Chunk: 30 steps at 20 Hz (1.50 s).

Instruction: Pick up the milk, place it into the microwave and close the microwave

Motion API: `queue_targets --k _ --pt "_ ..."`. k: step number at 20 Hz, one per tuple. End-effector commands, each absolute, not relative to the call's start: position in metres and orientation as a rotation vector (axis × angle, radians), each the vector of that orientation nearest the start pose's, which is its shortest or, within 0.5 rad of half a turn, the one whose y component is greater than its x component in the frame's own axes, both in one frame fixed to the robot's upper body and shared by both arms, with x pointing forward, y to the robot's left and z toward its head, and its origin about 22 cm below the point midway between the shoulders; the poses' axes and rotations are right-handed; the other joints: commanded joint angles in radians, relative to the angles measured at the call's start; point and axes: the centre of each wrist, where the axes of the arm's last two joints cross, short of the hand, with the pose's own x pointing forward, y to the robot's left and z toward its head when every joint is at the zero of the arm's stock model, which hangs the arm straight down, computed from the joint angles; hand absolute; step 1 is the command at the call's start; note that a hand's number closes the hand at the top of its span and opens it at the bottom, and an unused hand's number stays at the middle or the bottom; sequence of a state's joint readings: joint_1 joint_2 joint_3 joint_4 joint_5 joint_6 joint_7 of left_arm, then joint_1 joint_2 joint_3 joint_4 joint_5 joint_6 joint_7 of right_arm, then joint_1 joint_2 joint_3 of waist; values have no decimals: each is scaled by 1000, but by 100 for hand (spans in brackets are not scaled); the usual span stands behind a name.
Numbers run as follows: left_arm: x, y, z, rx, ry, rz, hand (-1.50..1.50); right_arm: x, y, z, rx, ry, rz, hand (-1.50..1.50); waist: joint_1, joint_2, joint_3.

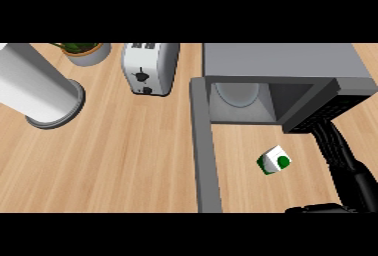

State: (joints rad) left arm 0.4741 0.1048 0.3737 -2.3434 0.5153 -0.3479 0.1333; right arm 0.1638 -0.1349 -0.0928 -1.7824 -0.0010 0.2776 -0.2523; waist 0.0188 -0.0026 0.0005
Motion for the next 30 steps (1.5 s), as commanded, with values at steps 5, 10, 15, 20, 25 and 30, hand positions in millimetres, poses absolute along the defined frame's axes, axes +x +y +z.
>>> queue_targets --k 5,10,15,20,25,30 --pt "64 317 149 -160 -1969 16 -150 204 -306 -40 -53 -1769 237 -150 11 0 1" --pt "72 323 145 -129 -1989 36 -150 205 -314 -76 -84 -1715 281 -150 3 3 2" --pt "60 335 141 -162 -1985 21 -150 219 -331 -95 -111 -1700 323 -150 13 3 2" --pt "53 334 139 -181 -1969 14 -150 226 -325 -122 -122 -1701 363 -150 18 4 2" --pt "46 333 133 -150 -1966 37 -150 224 -329 -143 -85 -1710 343 -150 16 6 3" --pt "35 332 141 -163 -1971 21 -150 235 -319 -150 -47 -1729 289 -150 26 6 4"
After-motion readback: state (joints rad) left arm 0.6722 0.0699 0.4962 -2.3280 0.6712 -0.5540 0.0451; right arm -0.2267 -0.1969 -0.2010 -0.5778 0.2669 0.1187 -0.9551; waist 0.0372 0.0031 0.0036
